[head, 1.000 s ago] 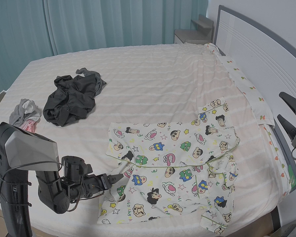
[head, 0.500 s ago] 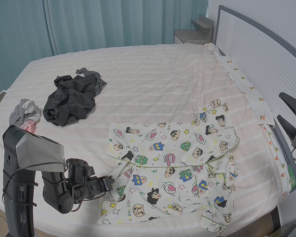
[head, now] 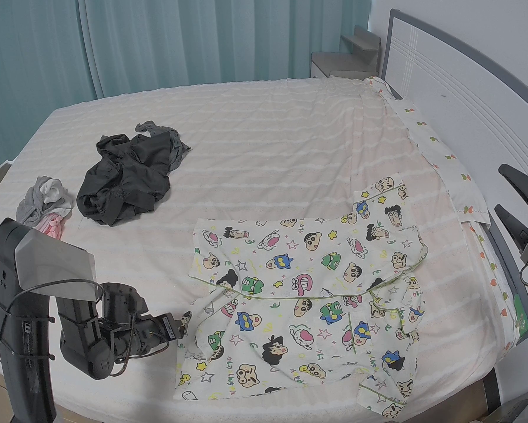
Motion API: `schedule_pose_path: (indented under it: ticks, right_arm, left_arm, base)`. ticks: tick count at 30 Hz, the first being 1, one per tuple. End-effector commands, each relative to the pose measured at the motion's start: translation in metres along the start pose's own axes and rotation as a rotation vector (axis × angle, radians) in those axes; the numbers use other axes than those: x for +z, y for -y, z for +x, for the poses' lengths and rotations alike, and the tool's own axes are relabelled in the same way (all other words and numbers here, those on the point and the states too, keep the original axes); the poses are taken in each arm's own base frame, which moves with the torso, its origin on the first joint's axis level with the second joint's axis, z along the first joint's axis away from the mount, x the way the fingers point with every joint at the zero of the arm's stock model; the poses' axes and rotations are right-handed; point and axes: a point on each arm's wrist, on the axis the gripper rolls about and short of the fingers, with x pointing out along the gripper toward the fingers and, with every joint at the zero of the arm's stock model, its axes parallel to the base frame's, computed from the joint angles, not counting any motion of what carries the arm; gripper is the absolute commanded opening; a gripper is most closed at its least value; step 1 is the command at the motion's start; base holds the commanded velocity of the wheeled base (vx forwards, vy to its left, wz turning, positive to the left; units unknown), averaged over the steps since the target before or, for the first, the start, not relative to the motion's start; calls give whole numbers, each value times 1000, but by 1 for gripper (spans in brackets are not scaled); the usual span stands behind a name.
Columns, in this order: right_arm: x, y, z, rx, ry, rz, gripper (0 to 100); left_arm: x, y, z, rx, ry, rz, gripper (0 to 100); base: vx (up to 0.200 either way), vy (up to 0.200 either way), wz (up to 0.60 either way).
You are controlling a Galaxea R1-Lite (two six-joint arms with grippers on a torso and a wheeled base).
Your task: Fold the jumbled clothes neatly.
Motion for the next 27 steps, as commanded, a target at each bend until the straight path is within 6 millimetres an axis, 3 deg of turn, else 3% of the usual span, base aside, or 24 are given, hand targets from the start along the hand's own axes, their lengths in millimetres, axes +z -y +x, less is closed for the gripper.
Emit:
schedule_pose_path:
  ticks: [1, 14, 15, 27]
  right_arm:
    - [0, 0, 0, 1, 0, 0, 100]
    - [-1, -2, -1, 16, -8, 3, 100]
    - [-1, -3, -2, 21, -7, 2, 100]
    - [-2, -3, -2, 19, -9, 2, 100]
  left_arm:
    - [8, -7, -5, 16, 27, -22, 0]
    - [15, -4, -2, -43, 72, -19, 0]
    - [17, 0, 0, -65, 77, -13, 100]
    - [19, 26, 28, -169, 87, 42, 100]
  base:
    - [0, 0, 0]
    - [0, 0, 0]
    - [0, 0, 0]
    - [0, 0, 0]
